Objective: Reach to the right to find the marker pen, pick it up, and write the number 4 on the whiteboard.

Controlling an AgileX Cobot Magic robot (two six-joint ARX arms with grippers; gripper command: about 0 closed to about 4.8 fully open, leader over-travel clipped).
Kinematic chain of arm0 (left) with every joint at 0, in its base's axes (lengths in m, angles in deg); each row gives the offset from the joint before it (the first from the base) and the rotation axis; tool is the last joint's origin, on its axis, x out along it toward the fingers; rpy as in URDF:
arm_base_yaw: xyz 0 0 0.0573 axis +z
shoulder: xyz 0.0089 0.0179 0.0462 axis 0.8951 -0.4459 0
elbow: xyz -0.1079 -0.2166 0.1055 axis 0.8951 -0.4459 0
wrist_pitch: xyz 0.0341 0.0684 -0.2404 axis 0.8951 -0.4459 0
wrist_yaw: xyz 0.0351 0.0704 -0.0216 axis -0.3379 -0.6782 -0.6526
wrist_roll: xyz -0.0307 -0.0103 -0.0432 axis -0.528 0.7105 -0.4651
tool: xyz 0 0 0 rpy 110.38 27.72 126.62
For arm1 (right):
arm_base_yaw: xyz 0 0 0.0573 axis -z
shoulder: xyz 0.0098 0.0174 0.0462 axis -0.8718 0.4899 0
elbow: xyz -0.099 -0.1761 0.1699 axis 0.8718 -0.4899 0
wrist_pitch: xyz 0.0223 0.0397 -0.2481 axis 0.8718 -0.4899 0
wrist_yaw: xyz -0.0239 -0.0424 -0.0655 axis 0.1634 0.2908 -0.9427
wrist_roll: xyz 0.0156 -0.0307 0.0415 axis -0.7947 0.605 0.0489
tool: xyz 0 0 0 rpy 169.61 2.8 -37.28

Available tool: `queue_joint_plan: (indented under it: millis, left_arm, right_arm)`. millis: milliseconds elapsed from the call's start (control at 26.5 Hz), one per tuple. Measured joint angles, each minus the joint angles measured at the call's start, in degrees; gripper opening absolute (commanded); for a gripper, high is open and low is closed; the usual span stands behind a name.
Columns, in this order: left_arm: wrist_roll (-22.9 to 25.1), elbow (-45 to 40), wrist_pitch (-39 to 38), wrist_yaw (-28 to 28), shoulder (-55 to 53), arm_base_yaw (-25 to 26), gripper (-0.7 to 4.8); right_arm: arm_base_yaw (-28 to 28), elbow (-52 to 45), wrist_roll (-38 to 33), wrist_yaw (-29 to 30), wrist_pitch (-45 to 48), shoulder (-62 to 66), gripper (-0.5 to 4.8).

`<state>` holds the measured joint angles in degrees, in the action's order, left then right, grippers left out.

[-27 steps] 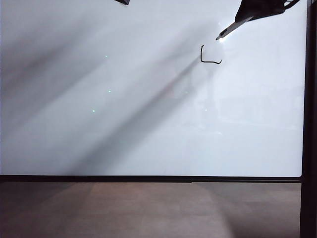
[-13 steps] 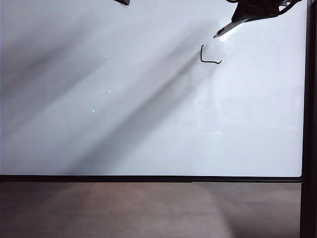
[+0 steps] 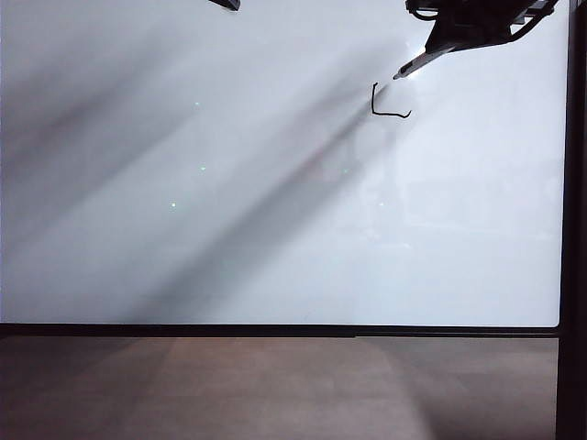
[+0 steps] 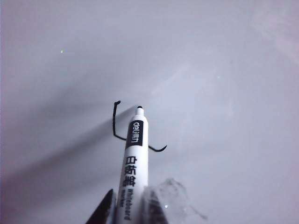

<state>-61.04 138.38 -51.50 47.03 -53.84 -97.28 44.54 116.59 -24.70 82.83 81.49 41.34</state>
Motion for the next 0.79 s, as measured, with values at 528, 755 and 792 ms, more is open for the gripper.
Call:
queue_joint_plan:
  millis: [528, 755, 792]
  left_arm:
    - [0.0, 0.0, 0.0, 0.0, 0.0, 0.0, -0.05]
    - [0.0, 0.0, 0.0, 0.0, 0.0, 0.0, -0.05]
    - [0.0, 0.0, 0.0, 0.0, 0.0, 0.0, -0.05]
  right_arm:
    - [0.0, 0.0, 0.0, -0.1, 1.2, 1.0, -0.02]
    - [0.0, 0.1, 0.0, -0.1, 1.3, 1.7, -0.02]
    - [0.0, 0.1, 0.0, -0.1, 1.3, 1.9, -0.02]
